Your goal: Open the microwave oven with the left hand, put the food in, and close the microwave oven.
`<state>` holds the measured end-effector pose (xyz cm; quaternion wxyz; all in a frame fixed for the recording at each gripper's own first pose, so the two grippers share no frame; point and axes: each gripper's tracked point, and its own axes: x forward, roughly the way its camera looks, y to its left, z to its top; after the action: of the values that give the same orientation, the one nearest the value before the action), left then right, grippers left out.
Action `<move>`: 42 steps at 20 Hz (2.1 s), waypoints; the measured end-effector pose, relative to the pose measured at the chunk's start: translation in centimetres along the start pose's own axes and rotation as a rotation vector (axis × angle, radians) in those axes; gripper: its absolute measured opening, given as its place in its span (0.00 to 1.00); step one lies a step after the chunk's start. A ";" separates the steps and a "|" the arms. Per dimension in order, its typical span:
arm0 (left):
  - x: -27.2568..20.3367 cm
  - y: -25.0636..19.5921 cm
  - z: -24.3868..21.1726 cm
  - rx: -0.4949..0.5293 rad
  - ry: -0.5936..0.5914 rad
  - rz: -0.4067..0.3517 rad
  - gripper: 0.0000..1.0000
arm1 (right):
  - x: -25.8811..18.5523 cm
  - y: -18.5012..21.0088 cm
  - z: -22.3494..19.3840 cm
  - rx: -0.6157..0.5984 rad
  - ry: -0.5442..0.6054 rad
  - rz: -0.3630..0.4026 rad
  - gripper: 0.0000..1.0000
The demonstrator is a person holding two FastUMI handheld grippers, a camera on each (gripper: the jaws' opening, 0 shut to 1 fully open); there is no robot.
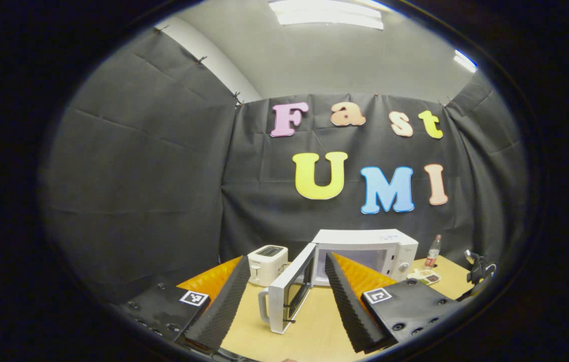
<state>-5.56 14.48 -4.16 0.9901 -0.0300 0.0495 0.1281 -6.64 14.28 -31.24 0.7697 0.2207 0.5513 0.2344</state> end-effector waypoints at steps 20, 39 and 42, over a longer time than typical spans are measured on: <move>9.2 3.8 1.4 -0.017 -0.066 -0.046 0.96 | 0.1 9.5 13.4 -0.018 -0.290 0.047 0.27; 17.2 15.2 -3.1 -0.007 0.000 -0.006 0.96 | 13.7 13.0 28.7 0.107 -0.617 -0.087 0.27; 18.3 16.3 -3.7 0.002 0.017 0.010 0.96 | 15.6 12.9 30.5 0.094 -0.655 -0.108 0.27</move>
<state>7.54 34.56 -10.50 0.9890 -0.0296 0.0582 0.1329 25.27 31.45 -26.23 0.9063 0.2900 0.2959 0.0840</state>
